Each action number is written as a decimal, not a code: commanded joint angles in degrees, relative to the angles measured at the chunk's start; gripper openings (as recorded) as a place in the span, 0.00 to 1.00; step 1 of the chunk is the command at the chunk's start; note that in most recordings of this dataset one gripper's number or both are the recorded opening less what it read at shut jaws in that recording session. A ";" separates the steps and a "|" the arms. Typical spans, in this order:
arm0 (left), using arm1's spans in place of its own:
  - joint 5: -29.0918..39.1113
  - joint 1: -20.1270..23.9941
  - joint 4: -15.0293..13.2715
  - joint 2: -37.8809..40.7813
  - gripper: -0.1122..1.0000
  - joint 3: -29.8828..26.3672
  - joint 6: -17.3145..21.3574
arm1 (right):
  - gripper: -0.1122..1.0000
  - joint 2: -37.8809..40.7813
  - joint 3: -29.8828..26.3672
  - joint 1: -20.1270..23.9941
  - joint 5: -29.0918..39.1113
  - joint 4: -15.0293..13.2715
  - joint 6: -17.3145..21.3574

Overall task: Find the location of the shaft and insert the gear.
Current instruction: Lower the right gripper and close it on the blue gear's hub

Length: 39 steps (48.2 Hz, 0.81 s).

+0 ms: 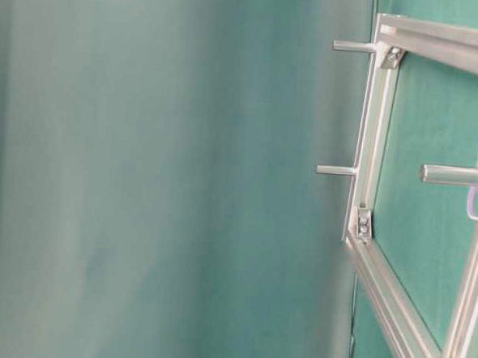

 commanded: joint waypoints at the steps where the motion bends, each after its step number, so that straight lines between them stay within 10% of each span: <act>1: -0.18 0.09 0.00 0.18 0.10 -1.58 0.09 | 0.93 2.11 -0.53 0.44 -1.05 0.70 0.09; 39: 1.49 1.49 -0.09 0.18 0.10 -1.49 0.00 | 0.93 13.89 2.90 1.14 -12.57 3.69 0.26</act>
